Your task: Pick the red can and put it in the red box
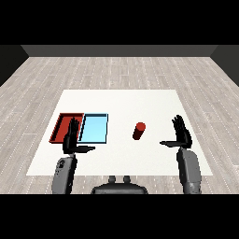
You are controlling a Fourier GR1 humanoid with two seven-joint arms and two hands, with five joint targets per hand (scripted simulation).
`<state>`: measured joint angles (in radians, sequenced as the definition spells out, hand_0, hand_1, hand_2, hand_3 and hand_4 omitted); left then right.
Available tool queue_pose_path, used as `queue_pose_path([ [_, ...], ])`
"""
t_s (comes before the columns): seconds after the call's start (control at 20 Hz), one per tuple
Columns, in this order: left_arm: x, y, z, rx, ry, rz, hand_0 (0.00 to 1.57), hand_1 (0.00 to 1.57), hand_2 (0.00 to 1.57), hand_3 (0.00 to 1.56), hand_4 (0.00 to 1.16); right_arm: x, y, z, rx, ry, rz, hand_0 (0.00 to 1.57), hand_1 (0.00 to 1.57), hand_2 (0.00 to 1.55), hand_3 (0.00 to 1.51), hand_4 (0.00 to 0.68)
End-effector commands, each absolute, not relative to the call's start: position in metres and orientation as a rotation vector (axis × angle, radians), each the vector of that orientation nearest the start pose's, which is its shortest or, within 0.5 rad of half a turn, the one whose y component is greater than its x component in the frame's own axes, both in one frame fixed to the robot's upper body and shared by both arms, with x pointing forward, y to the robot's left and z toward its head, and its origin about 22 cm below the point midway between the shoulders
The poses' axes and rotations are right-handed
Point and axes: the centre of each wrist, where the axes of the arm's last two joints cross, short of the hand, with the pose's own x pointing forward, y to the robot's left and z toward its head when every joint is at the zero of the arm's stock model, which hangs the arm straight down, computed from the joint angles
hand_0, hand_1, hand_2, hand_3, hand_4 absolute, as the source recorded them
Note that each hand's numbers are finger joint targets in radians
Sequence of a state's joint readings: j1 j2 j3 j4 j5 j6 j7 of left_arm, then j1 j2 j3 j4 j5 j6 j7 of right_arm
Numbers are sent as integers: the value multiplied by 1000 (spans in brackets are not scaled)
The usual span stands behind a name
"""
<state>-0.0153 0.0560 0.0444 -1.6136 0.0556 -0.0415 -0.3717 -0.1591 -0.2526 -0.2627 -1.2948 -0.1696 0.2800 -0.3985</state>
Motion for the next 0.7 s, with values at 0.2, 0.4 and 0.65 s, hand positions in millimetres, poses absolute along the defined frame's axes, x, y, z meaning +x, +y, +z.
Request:
queue_pose_path([
  [0.2,254,236,-2,-15,-2016,-7,0,0,0,0,0,271,-320,-10,60,-1892,26,0,0,0,0,0],
  [0.4,261,246,13,-49,-2027,17,0,0,0,0,0,284,-321,-4,63,-1871,37,0,0,0,0,0],
  [0.65,252,240,10,-38,-2038,20,0,0,0,0,0,299,-319,16,116,-1830,8,0,0,0,0,0],
])
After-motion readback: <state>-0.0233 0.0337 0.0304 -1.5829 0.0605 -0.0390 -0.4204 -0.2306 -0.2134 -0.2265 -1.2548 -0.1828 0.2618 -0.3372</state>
